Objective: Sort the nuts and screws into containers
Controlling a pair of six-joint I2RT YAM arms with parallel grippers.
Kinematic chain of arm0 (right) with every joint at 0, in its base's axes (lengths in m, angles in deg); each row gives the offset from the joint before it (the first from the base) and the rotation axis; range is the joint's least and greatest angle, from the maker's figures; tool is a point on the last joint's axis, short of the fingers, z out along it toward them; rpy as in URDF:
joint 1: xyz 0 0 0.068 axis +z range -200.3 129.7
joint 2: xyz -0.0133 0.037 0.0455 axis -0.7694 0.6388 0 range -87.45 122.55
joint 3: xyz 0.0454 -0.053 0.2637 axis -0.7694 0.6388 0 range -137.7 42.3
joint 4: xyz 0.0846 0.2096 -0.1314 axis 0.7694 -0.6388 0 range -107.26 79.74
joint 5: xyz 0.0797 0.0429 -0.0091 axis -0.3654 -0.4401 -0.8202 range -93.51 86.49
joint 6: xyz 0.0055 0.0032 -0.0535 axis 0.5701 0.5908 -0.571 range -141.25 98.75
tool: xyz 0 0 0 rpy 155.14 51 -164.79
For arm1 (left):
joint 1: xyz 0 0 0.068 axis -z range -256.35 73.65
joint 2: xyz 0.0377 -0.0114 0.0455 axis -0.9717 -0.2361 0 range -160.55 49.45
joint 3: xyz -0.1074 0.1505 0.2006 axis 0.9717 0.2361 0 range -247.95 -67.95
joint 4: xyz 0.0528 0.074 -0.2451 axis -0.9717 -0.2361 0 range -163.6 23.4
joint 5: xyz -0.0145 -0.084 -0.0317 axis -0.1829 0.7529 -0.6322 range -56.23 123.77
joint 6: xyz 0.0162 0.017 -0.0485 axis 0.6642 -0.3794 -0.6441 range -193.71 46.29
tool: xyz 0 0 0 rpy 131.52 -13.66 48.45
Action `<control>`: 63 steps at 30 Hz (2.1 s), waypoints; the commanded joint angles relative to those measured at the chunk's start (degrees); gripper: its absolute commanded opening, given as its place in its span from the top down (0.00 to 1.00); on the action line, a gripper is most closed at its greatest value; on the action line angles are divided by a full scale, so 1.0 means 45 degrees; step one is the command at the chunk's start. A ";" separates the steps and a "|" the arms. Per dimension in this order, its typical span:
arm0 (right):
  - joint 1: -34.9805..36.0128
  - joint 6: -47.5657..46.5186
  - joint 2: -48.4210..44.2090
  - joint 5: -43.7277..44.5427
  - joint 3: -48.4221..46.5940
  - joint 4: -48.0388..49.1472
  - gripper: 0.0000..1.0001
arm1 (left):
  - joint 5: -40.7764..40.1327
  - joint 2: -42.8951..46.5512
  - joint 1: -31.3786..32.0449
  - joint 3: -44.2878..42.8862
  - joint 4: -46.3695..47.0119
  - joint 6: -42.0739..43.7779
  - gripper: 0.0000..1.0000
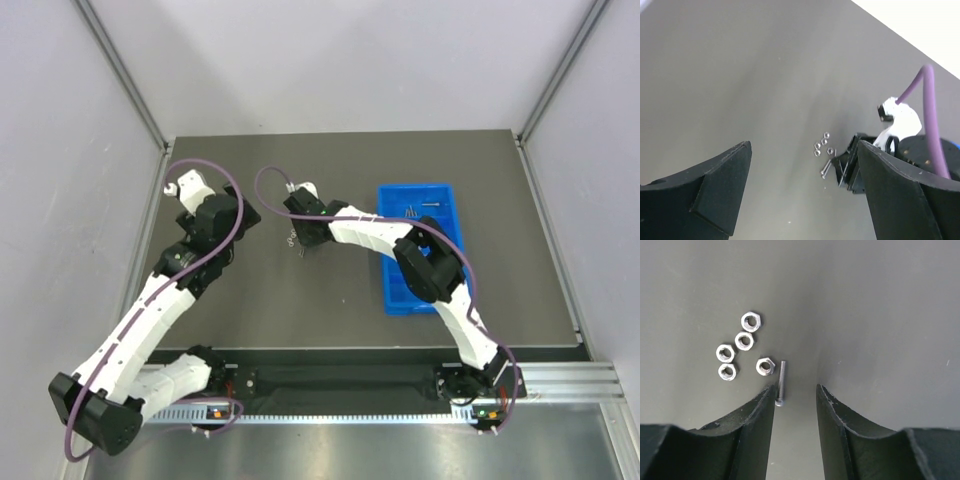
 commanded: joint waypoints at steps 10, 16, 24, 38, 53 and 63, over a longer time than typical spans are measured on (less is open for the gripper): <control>0.0330 -0.0439 0.0697 0.0966 -0.0662 -0.0398 0.79 | 0.0384 -0.1186 -0.2439 -0.1918 -0.0019 -0.0028 0.07; 0.0349 -0.0245 0.0250 0.0615 0.0197 -0.0320 1.00 | 0.2729 -0.2512 -0.4726 -0.2327 0.0374 -0.0926 0.06; -0.0138 0.0126 -0.1663 -0.0377 0.1741 0.0325 1.00 | 0.2868 -0.4797 -0.4942 -0.2935 0.1132 -0.0208 0.05; -0.3201 0.0420 -0.7207 -0.0130 0.3612 0.0091 1.00 | 0.6225 -0.4487 -0.5195 -0.0786 0.4164 0.1397 0.07; -0.6565 0.0986 -0.9303 0.0830 0.7932 0.0950 1.00 | 0.9038 -0.4703 -0.5859 -0.0904 0.4239 0.1221 0.08; -0.6565 0.1494 -0.8970 0.1064 0.8264 0.0774 1.00 | 0.9428 -0.4839 -0.6504 -0.0669 0.4474 0.0948 0.08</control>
